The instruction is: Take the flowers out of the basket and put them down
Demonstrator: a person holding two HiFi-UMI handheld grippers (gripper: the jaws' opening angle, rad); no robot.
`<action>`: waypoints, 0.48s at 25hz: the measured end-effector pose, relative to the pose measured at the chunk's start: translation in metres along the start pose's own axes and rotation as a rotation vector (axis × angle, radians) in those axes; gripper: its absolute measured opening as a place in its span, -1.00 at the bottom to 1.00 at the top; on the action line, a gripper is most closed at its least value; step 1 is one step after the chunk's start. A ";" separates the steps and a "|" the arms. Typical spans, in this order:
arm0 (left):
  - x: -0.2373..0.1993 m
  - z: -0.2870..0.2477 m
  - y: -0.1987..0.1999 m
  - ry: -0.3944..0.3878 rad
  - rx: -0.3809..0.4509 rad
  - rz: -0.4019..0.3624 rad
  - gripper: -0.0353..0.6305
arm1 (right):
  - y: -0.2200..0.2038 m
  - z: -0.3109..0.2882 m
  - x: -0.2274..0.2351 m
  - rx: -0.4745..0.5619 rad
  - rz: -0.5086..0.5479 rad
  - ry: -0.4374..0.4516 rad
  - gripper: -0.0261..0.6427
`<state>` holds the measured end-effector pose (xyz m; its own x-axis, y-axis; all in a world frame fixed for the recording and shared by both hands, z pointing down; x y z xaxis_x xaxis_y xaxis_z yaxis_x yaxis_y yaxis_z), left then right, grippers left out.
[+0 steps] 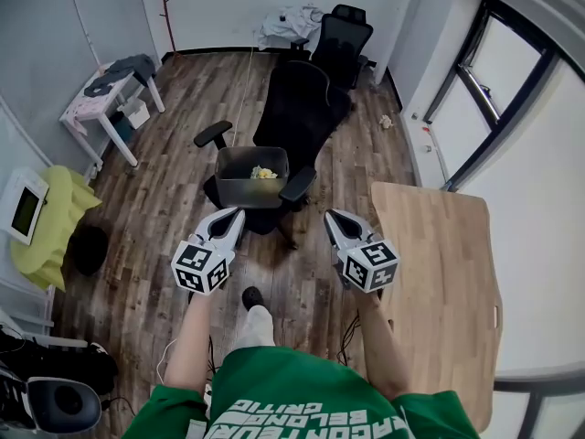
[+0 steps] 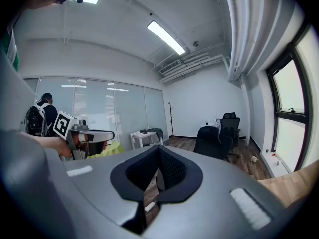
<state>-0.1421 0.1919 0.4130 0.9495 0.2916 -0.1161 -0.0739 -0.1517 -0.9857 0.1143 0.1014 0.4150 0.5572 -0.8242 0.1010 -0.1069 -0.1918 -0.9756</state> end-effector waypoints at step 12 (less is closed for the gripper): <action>-0.138 -0.073 0.014 -0.042 -0.026 0.019 -0.83 | 0.032 -0.147 0.031 -0.023 -0.014 -0.034 -0.90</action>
<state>-0.2515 0.0808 0.4242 0.9343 0.3276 -0.1406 -0.0837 -0.1817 -0.9798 0.0070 -0.0085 0.4155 0.5860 -0.8031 0.1075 -0.1178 -0.2157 -0.9693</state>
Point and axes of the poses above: the fingertips, and each gripper's own axes: z backward along the fingers, x to its right, y out of its top, the point moved 7 cm from there along z, backward along the fingers, and after that the axes turned 2 degrees about z, right-handed, at the moved point
